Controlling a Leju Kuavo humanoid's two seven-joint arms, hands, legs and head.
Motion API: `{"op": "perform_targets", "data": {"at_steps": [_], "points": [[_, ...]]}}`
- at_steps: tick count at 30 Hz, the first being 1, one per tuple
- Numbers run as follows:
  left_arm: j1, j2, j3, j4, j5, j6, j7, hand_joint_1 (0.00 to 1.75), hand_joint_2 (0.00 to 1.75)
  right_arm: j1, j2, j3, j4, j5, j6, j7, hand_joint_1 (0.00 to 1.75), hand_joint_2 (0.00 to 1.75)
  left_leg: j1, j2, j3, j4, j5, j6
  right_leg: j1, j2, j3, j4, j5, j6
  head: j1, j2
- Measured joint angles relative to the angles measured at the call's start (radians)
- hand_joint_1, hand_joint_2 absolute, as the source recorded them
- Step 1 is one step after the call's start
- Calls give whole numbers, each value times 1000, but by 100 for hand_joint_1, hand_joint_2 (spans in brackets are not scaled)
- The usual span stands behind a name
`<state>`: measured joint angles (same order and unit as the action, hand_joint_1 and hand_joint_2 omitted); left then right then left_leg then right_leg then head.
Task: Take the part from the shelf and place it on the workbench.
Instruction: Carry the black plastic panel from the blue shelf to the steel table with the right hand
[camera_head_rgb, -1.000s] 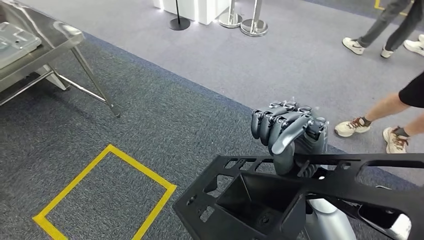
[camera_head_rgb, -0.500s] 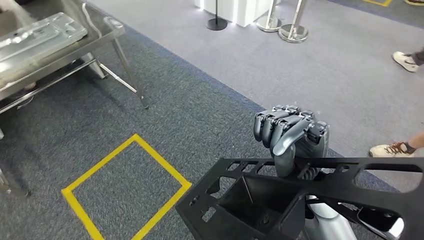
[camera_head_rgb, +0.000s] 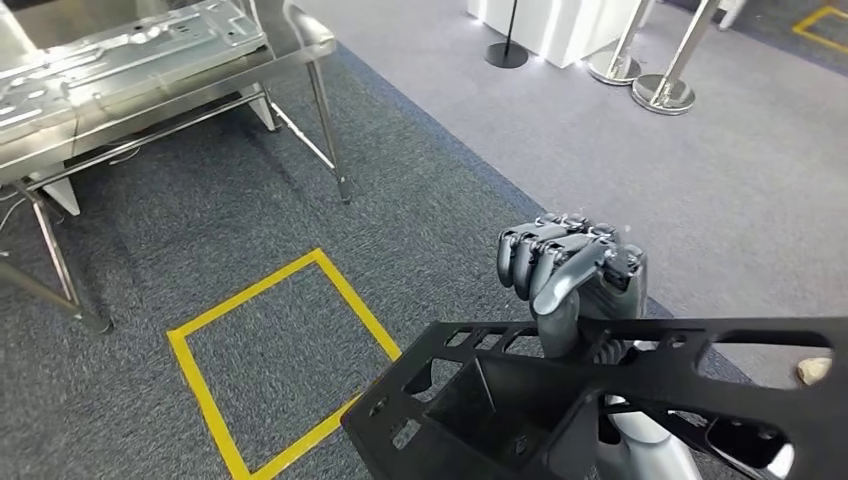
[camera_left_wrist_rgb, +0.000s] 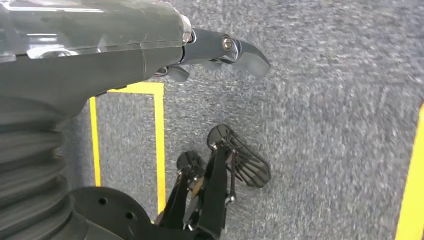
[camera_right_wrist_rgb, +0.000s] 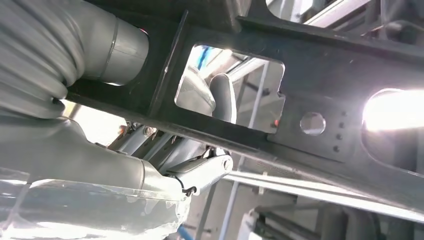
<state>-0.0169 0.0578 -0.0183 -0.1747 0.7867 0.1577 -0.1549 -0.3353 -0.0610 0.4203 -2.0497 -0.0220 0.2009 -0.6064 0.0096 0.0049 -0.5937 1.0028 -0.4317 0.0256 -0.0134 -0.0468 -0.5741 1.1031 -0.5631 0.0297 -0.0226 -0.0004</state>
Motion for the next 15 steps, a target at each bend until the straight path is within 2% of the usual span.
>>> {"op": "perform_targets", "data": {"at_steps": [1, 2, 3, 4, 5, 6, 8, 9, 10, 12, 13, 15], "points": [[-2, 0, 0, 0, -2, -2, -1, 0, 175, 1, 1, 0, -1, 3, 0, 1, 175, 175, 0, -11, -1, 0, 1, 3, 0, 24, -35, 68, -32, 2, 0, 0], [-3, 0, 0, 0, -4, -5, -1, 0, 175, 2, 2, 0, -1, 6, -1, 2, 175, 175, 0, -23, -2, 0, 1, 4, 0, 35, -71, 137, -58, 4, 0, 0], [-4, 0, 0, 0, -5, -8, -1, 0, 175, 2, 2, 0, -1, 8, -1, 3, 175, 175, -1, -37, -2, 1, 1, 5, 0, 39, -98, 184, -68, 5, 0, 0], [-4, -1, 0, 0, -8, -11, -1, 0, 175, 2, 2, 0, -1, 10, -2, 4, 175, 175, -1, -51, -2, 2, 1, 4, 0, 41, -108, 195, -57, 5, 0, 0], [-4, -1, 0, 0, -10, -14, -1, 0, 175, 1, 2, 0, -1, 11, -3, 5, 175, 175, 0, -66, -2, 5, 0, 3, -1, 44, -98, 163, -27, 4, 0, 0], [-5, -1, 0, 0, -12, -18, -1, 0, 175, -1, 2, 0, -2, 12, -4, 5, 175, 175, 0, -81, -2, 9, -1, 1, -3, 54, -71, 100, 14, 3, 0, 0], [-6, -1, 0, 0, -15, -21, -1, 0, 175, -5, 2, 0, -2, 14, -6, 6, 175, 175, 0, -106, -6, 18, -4, -6, -7, 95, -18, -24, 67, -3, 0, 0], [-6, -2, 0, 0, -16, -22, -1, 0, 175, -7, 2, 0, -2, 15, -7, 6, 175, 175, -1, -117, -10, 21, -5, -11, -8, 110, -5, -57, 77, -7, 0, 0], [-5, -2, 0, 0, -17, -22, -1, 0, 175, -8, 2, 0, -2, 16, -7, 6, 175, 175, 0, -126, -14, 22, -4, -17, -7, 115, -2, -68, 76, -12, 0, 0], [-1, -2, 0, 0, -17, -24, -1, 0, 175, -9, 2, 0, -2, 18, -8, 6, 175, 175, 2, -140, -20, 19, -1, -30, -5, 94, 0, -74, 80, -26, 0, 0], [1, -3, 0, 0, -17, -25, -1, 0, 175, -10, 3, 0, -2, 19, -9, 6, 175, 175, 2, -129, -23, 25, -5, -35, -6, 83, 3, -79, 82, -33, 0, 0], [-2, -4, 0, 0, -17, -27, -2, 0, 175, -10, 5, 0, -2, 21, -12, 3, 175, 175, 0, -75, -52, 89, -42, -44, -8, 56, 10, -88, 84, -45, 0, 0]]}}
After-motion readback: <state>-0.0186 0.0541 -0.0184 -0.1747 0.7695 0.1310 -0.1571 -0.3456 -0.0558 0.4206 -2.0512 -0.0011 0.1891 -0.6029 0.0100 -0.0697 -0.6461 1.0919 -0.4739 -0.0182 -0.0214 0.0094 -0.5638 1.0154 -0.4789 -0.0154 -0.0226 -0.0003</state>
